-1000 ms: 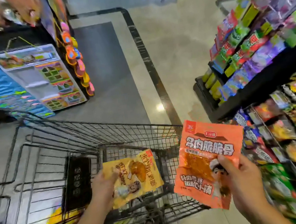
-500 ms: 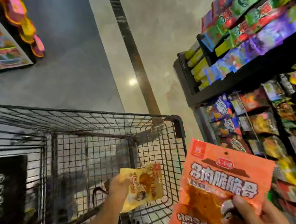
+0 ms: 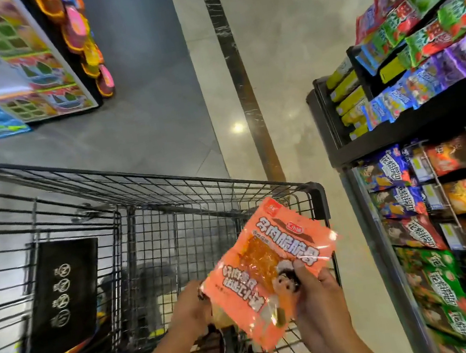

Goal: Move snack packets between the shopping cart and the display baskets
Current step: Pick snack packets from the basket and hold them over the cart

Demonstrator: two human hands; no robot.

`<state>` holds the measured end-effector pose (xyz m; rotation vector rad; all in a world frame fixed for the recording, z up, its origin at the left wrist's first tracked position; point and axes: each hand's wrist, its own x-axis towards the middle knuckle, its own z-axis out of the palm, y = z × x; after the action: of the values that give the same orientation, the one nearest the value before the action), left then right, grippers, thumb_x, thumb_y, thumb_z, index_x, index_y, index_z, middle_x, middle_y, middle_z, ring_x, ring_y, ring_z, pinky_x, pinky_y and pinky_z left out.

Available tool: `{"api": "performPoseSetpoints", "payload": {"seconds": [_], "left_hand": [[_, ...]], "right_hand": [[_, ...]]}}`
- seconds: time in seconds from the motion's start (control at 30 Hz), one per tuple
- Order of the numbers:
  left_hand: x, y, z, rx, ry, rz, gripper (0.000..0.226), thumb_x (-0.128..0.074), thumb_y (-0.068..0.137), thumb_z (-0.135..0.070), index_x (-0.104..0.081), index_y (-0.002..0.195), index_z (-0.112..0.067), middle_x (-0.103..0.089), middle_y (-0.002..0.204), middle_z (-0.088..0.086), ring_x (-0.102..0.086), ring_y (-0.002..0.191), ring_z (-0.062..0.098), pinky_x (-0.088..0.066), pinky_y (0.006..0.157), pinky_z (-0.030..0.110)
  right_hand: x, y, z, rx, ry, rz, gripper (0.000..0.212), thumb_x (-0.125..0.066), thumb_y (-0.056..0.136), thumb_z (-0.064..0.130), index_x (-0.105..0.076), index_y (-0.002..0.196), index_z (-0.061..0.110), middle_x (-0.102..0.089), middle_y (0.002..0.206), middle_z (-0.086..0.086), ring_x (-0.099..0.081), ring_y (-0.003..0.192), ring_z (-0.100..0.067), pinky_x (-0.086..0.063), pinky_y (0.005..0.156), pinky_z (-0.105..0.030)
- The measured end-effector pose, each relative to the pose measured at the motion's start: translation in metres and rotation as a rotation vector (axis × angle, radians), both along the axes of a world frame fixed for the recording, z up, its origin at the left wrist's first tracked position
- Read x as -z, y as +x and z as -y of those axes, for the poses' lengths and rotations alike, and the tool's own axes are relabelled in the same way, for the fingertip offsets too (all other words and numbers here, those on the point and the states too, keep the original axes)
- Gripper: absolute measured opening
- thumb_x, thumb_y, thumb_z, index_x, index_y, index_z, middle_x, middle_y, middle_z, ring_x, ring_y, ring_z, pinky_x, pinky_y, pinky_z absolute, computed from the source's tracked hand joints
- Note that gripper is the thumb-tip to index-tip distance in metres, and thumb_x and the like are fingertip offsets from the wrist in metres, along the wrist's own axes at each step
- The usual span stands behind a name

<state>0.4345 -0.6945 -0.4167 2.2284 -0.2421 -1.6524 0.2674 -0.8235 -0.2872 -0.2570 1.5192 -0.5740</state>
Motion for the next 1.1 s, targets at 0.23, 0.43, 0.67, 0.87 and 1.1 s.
{"api": "performPoseSetpoints", "payload": {"seconds": [0.23, 0.43, 0.67, 0.87, 1.1], "left_hand": [[-0.093, 0.055, -0.061, -0.061, -0.029, 0.101, 0.030, -0.067, 0.094, -0.010, -0.063, 0.111, -0.034, -0.071, 0.111, -0.008, -0.067, 0.105, 0.007, -0.053, 0.101, 0.038], [-0.108, 0.043, -0.106, -0.152, -0.072, 0.122, 0.042, -0.080, 0.082, -0.004, -0.071, 0.111, -0.033, -0.077, 0.107, -0.018, -0.072, 0.105, 0.003, -0.050, 0.110, 0.042], [-0.137, 0.010, -0.116, -0.161, -0.165, 0.368, 0.042, -0.080, 0.085, -0.022, -0.067, 0.107, -0.056, -0.071, 0.110, -0.033, -0.062, 0.104, -0.017, -0.046, 0.100, 0.012], [-0.215, -0.016, -0.107, -0.085, -0.306, 0.510, 0.036, -0.060, 0.098, -0.040, -0.050, 0.129, -0.055, -0.042, 0.133, -0.041, -0.045, 0.127, -0.011, -0.033, 0.097, 0.009], [-0.309, -0.075, -0.146, -0.306, -0.424, 0.699, 0.066, -0.044, 0.092, -0.070, -0.023, 0.154, -0.057, -0.025, 0.158, -0.034, -0.020, 0.148, -0.010, -0.036, 0.120, 0.039]], "right_hand": [[0.111, 0.053, 0.006, 0.249, 0.172, -0.013, 0.047, -0.065, 0.100, 0.000, -0.055, 0.144, 0.013, -0.071, 0.127, -0.019, -0.072, 0.105, -0.038, -0.064, 0.063, -0.044], [0.177, 0.071, 0.032, 0.386, 0.166, -0.081, 0.032, -0.058, 0.103, 0.000, -0.058, 0.134, 0.005, -0.066, 0.131, -0.023, -0.070, 0.101, -0.036, -0.064, 0.079, -0.046], [0.187, 0.071, 0.018, 0.093, 0.292, -0.123, 0.018, -0.059, 0.105, 0.010, -0.057, 0.123, 0.007, -0.061, 0.114, -0.013, -0.062, 0.093, -0.021, -0.054, 0.098, -0.030], [0.081, 0.019, 0.001, -0.661, -0.006, -0.299, 0.043, -0.065, 0.103, 0.020, -0.055, 0.144, 0.014, -0.062, 0.110, -0.010, -0.058, 0.090, -0.025, -0.040, 0.061, -0.028], [-0.093, -0.009, -0.050, -1.417, -0.772, -0.014, 0.060, -0.067, 0.102, 0.028, -0.044, 0.137, 0.070, -0.039, 0.161, 0.020, -0.034, 0.150, -0.008, -0.036, 0.118, -0.041]]}}
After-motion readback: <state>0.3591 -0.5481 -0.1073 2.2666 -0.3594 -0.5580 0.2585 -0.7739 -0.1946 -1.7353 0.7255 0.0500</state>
